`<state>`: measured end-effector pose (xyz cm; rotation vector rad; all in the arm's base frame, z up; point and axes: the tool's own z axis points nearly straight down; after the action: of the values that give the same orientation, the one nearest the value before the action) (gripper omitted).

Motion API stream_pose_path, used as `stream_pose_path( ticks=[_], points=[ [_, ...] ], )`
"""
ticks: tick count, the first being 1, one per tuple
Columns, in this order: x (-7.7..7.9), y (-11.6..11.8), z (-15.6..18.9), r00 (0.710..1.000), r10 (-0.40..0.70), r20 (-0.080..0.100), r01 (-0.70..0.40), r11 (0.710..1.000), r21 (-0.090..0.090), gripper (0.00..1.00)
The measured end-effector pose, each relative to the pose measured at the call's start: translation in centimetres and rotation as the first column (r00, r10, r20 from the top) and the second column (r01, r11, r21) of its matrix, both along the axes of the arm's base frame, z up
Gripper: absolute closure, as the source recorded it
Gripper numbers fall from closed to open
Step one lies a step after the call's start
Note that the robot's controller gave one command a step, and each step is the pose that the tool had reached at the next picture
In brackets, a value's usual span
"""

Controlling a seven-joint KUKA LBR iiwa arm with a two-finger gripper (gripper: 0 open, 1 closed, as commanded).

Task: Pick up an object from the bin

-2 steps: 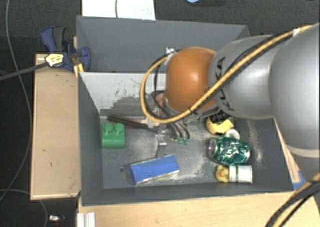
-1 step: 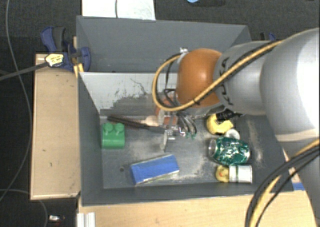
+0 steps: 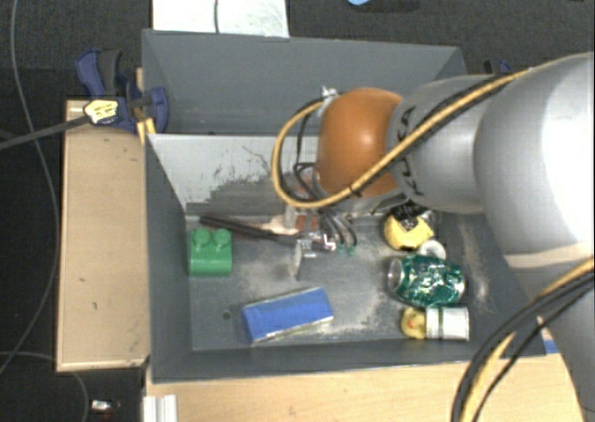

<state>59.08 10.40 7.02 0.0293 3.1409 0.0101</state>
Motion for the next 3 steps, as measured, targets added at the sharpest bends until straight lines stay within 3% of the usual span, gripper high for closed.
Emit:
stream_pose_path(
  ticks=[1, 2, 3],
  points=[
    [0.2, 2.6, 0.1, 1.000, 0.001, 0.000, -0.001, 1.000, -0.001, 0.00],
    [-0.2, 6.0, 0.1, 0.991, -0.134, 0.005, 0.134, 0.991, 0.004, 0.00],
    [-0.3, 8.3, 0.1, 0.989, -0.150, 0.007, 0.150, 0.989, 0.004, 1.00]
  ],
)
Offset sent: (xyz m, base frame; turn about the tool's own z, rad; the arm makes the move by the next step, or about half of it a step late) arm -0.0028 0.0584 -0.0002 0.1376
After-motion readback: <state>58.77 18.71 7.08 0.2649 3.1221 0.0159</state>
